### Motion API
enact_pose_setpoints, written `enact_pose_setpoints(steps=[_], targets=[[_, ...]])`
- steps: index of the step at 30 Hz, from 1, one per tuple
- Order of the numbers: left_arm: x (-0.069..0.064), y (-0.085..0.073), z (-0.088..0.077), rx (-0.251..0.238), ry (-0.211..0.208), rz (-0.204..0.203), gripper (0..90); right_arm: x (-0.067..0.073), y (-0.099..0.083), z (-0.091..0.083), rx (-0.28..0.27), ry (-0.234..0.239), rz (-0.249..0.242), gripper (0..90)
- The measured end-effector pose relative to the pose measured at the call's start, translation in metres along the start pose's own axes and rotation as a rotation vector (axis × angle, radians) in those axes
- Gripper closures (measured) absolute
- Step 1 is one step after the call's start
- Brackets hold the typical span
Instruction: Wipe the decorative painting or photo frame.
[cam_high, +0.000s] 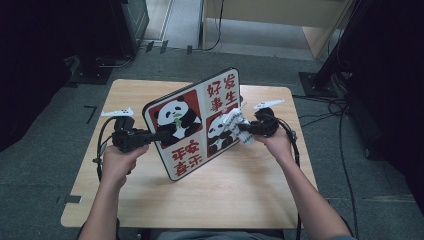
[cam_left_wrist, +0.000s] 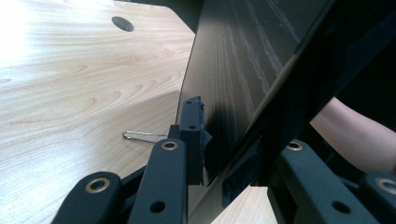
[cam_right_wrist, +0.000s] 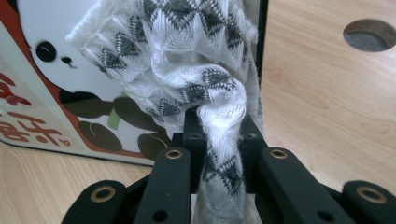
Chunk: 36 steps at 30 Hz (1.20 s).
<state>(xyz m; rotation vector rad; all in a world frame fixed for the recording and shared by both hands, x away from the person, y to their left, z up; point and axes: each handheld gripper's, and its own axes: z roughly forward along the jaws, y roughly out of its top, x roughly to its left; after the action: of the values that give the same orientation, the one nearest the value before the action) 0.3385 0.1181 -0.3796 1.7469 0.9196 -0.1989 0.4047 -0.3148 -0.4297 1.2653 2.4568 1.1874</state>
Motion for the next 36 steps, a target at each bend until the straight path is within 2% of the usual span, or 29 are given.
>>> enact_pose_setpoints(steps=[11, 14, 21, 27, 31, 36], targets=[[-0.002, 0.001, 0.0, 0.01, 0.013, 0.033, 75.4, -0.003, -0.018, 0.014, 0.03, -0.009, 0.008, 80.3], [-0.003, 0.0, 0.0, 0.013, 0.015, 0.038, 75.4, -0.005, -0.022, 0.018, 0.048, -0.008, 0.024, 80.3], [-0.003, 0.0, -0.001, 0.013, 0.019, 0.042, 75.5, -0.009, -0.034, 0.026, 0.07, -0.002, 0.046, 80.3], [-0.005, -0.001, 0.0, 0.006, 0.023, 0.041, 75.5, -0.012, -0.039, 0.032, 0.111, -0.001, 0.063, 80.3], [-0.005, -0.001, 0.0, 0.006, 0.024, 0.039, 75.4, -0.012, -0.039, 0.032, 0.124, 0.004, 0.07, 80.4], [-0.005, -0.002, -0.001, 0.005, 0.03, 0.041, 75.3, -0.012, -0.035, 0.022, 0.13, 0.016, 0.062, 81.0]])
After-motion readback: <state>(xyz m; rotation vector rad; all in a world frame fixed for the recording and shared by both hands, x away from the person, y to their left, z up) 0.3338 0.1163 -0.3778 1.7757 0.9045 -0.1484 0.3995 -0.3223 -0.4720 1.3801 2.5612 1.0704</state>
